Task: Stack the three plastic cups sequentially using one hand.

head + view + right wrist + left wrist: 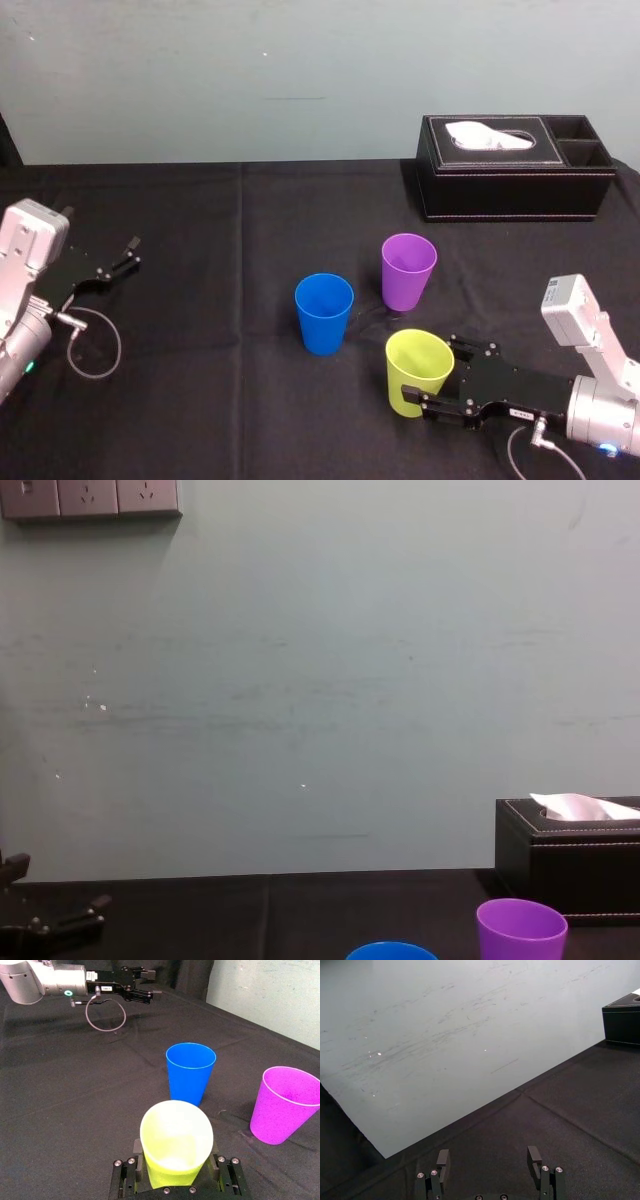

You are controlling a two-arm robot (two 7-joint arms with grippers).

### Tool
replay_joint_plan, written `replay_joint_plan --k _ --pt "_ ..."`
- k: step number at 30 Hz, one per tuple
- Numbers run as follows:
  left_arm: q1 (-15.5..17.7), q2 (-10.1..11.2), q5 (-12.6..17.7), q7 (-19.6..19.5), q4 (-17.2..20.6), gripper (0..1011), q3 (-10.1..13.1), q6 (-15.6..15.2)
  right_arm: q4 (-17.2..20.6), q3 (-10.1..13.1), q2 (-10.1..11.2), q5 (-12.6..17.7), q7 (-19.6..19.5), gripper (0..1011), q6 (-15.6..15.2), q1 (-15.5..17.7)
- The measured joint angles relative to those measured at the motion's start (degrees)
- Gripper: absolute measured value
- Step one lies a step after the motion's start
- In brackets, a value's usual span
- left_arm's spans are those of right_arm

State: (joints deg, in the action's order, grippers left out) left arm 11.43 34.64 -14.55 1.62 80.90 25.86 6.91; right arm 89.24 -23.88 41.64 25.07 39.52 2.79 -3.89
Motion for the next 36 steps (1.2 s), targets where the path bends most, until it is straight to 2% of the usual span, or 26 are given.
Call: replay_joint_plan --k 7,14,20,25,30,36 --pt "0.0 0.0 0.0 0.0 0.0 1010 0.0 0.0 0.4 0.2 0.1 -0.1 -0.5 731 0.0 0.2" --pt "0.0 0.0 0.0 0.0 0.0 1010 0.0 0.0 4.0 2.4 1.4 0.0 -2.8 731 -0.2 1.5" --pt "0.0 0.0 0.0 0.0 0.0 1010 0.0 0.0 7.0 4.4 1.9 2.2 -3.7 731 -2.6 1.1" --pt "0.0 0.0 0.0 0.0 0.0 1010 0.0 0.0 9.0 5.3 1.9 3.7 -4.5 731 -5.3 -0.8" --pt "0.0 0.0 0.0 0.0 0.0 1010 0.0 0.0 9.7 4.6 1.0 4.2 -4.8 732 -7.3 -3.5" --pt "0.0 0.0 0.0 0.0 0.0 1010 0.0 0.0 9.1 1.8 -1.4 4.2 -4.8 731 -9.7 -8.0"
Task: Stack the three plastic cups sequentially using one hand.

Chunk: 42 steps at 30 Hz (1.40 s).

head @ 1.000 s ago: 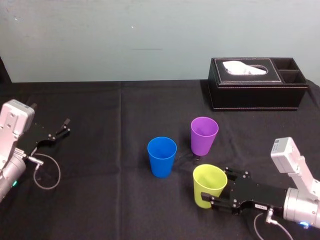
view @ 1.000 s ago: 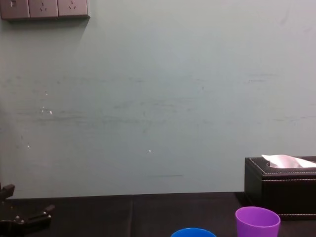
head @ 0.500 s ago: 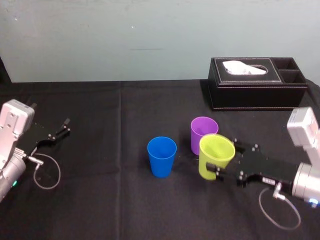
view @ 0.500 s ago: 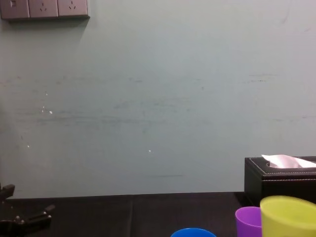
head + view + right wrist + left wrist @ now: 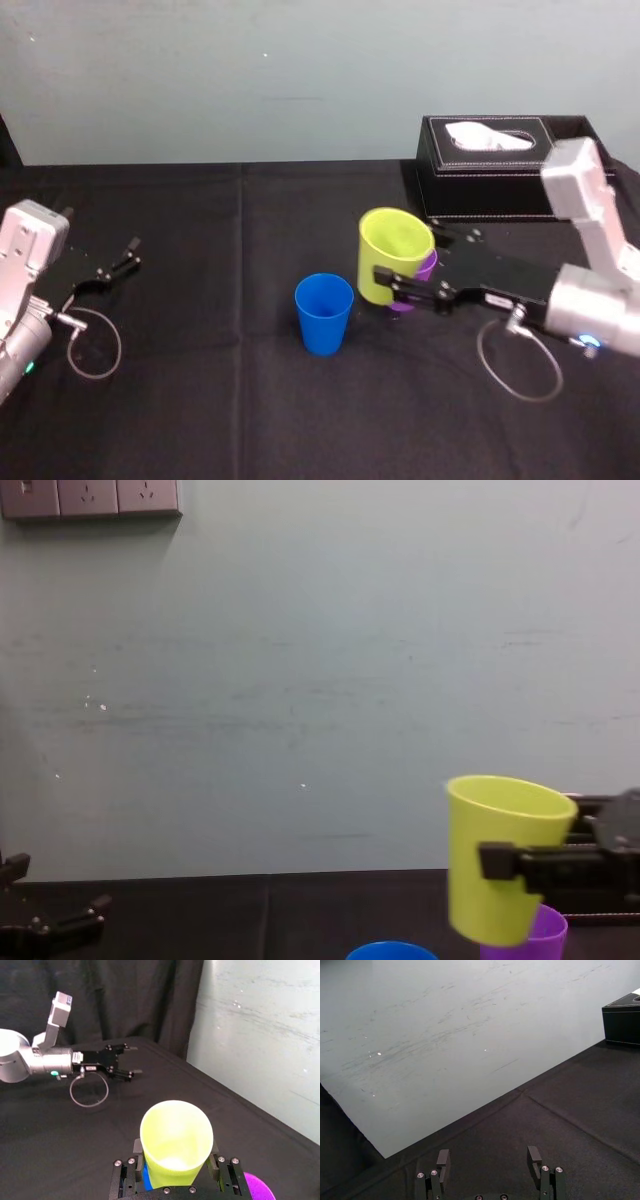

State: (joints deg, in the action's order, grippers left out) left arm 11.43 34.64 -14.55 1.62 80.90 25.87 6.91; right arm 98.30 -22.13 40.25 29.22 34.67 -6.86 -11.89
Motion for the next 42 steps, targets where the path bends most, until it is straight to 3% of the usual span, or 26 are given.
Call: replay_joint_plan --k 6,18,42 --pt "0.0 0.0 0.0 0.0 0.0 1010 0.0 0.0 -1.5 -3.4 -2.4 -0.9 0.0 731 -1.8 -4.4" --pt "0.0 0.0 0.0 0.0 0.0 1010 0.0 0.0 -4.2 -7.1 -4.9 -2.5 -0.5 731 -3.2 -8.7" --pt "0.0 0.0 0.0 0.0 0.0 1010 0.0 0.0 -7.3 -9.6 -7.1 -4.1 -1.3 731 -3.0 -9.8"
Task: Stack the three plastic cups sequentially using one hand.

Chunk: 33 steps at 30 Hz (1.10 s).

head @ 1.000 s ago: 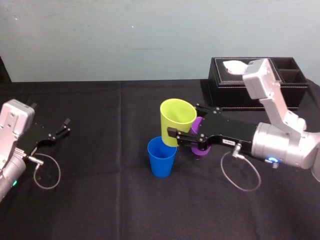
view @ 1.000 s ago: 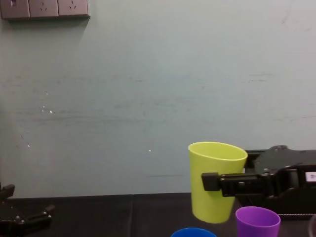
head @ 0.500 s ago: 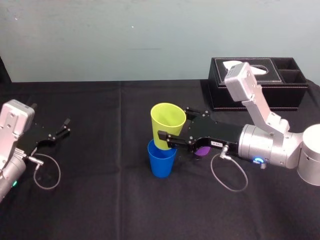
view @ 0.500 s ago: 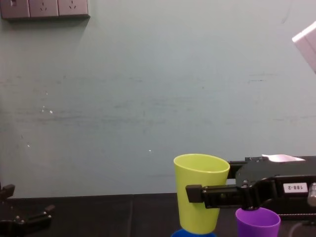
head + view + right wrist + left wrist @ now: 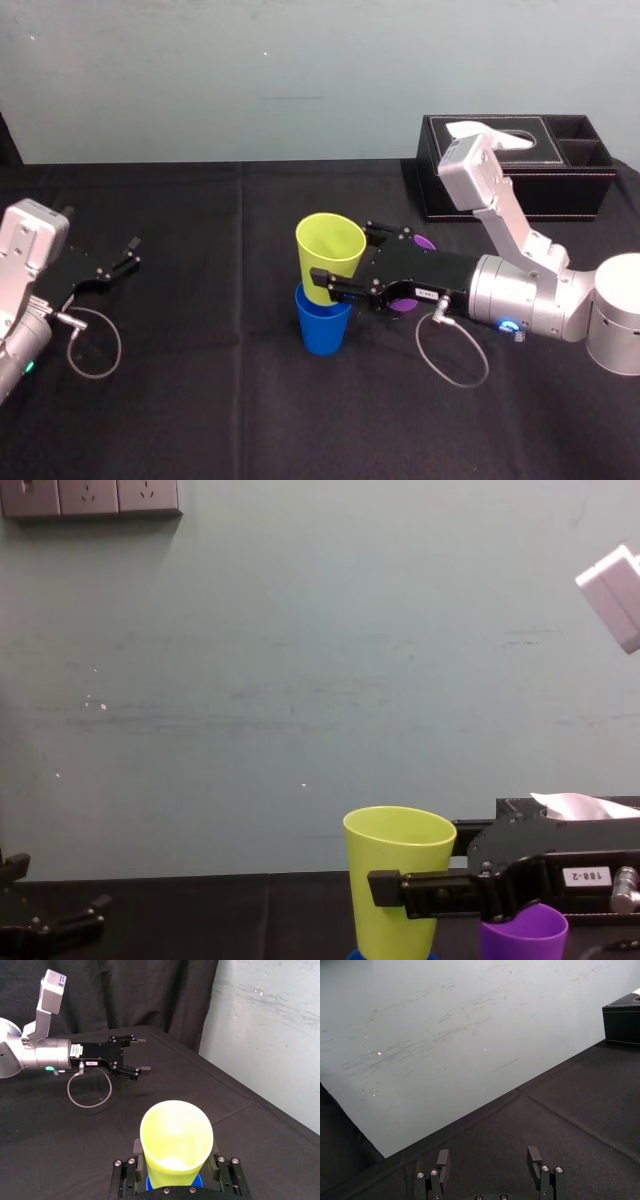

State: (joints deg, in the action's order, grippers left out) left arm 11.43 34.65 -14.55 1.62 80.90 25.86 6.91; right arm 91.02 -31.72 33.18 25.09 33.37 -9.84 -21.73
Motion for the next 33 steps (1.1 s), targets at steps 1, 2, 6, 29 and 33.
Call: replay_joint_plan --k 1,2,6,29,33 --pt "0.0 0.0 0.0 0.0 0.0 1010 0.0 0.0 -0.1 0.0 -0.1 -0.1 0.0 731 0.0 0.0" --pt "0.0 0.0 0.0 0.0 0.0 1010 0.0 0.0 -0.1 0.0 -0.1 -0.1 0.0 731 0.0 0.0" --pt "0.0 0.0 0.0 0.0 0.0 1010 0.0 0.0 -0.4 -0.2 -0.3 -0.4 -0.2 731 0.1 0.0" --pt "0.0 0.0 0.0 0.0 0.0 1010 0.0 0.0 -2.5 -0.2 -1.3 -1.6 -0.2 731 0.6 -0.4" --pt "0.0 0.0 0.0 0.0 0.0 1010 0.0 0.0 -3.0 -0.2 -1.6 -1.7 -0.1 731 0.8 -0.6"
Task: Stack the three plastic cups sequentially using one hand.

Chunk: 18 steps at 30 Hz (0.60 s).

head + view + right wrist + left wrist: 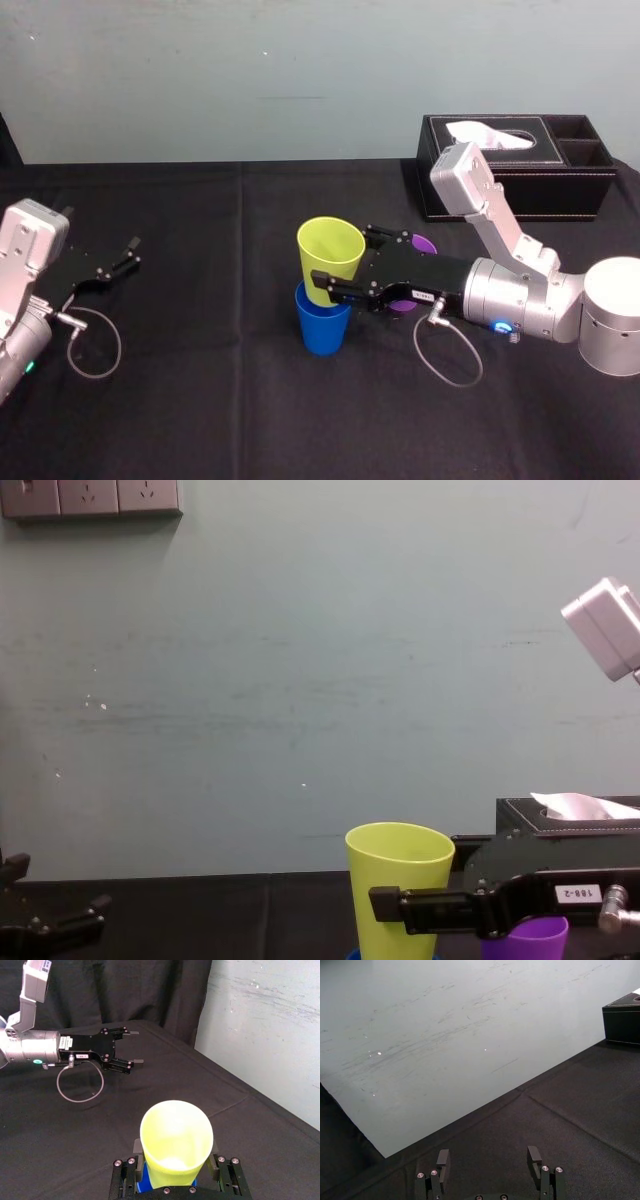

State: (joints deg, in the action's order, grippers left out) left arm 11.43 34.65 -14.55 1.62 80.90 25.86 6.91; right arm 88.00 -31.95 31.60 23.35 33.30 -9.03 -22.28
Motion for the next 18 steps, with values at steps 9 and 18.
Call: replay_joint_plan --k 9,18 --pt "0.0 0.0 0.0 0.0 0.0 1010 0.0 0.0 -0.7 -0.1 -0.3 -0.1 0.5 731 0.3 -0.2" --pt "0.0 0.0 0.0 0.0 0.0 1010 0.0 0.0 -1.5 -0.5 -0.8 -0.4 0.9 731 0.6 -0.4"
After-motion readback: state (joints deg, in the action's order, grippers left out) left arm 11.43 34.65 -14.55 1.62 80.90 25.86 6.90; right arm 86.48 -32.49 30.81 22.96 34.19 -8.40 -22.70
